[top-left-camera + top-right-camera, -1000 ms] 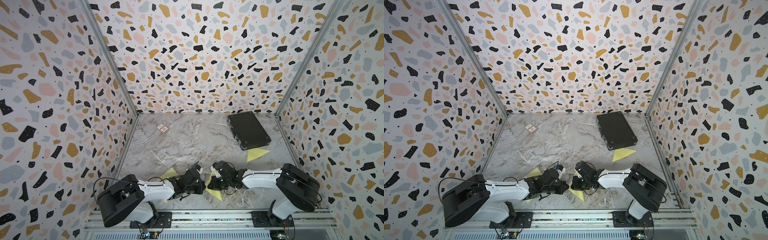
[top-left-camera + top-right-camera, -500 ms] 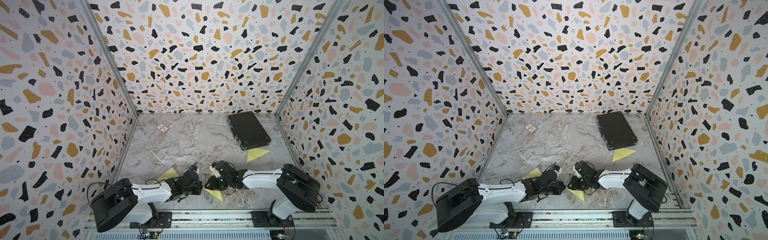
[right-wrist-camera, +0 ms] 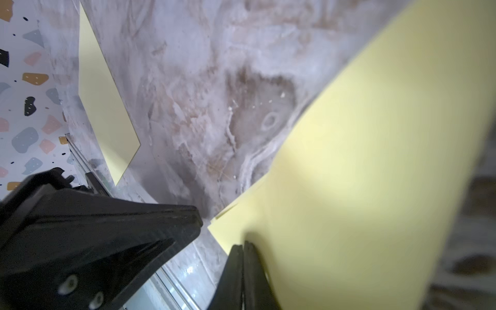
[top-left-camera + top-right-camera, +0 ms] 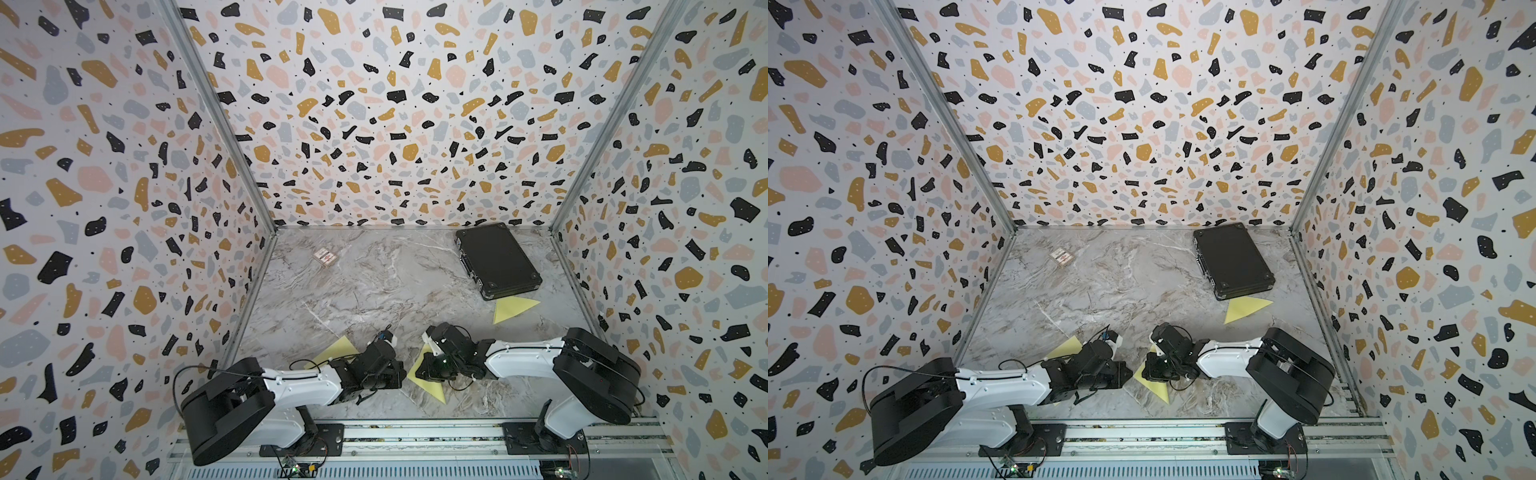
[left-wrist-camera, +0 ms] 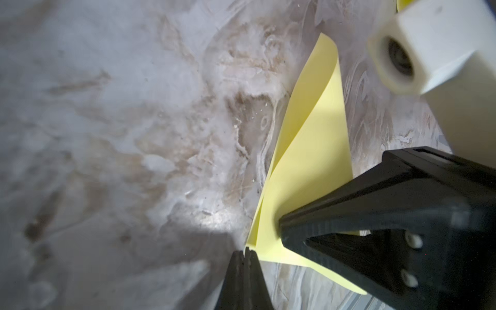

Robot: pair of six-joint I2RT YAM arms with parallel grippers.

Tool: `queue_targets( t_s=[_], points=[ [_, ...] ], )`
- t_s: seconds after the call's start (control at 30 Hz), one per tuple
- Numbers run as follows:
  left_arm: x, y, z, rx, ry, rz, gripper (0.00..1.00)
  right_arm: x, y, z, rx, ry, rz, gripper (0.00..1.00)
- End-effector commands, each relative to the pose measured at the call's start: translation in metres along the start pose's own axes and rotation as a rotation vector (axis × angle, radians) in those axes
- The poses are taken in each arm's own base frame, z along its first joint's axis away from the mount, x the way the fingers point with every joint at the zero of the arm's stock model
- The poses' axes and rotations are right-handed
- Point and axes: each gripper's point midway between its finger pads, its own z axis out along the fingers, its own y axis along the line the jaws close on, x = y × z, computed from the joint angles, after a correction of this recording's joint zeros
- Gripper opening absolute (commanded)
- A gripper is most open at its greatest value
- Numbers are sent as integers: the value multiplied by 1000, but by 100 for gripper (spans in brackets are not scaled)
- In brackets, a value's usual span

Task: Fold the square paper diagonally
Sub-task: Fold the paper at the center of the board.

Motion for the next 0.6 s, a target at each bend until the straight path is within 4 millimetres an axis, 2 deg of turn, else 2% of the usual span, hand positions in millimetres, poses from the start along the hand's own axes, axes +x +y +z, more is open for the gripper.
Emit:
queue_targets(
  t_s=[0.0, 0.27, 0.57],
  points=[
    [-6, -14, -4, 57, -26, 7, 0, 19, -33, -2, 123, 46, 32, 5],
    [-10, -37, 1, 113, -9, 46, 0, 19, -34, -2, 124, 47, 32, 4],
    [-6, -35, 14, 95, 17, 50, 0, 19, -34, -3, 123, 44, 31, 4]
  ],
)
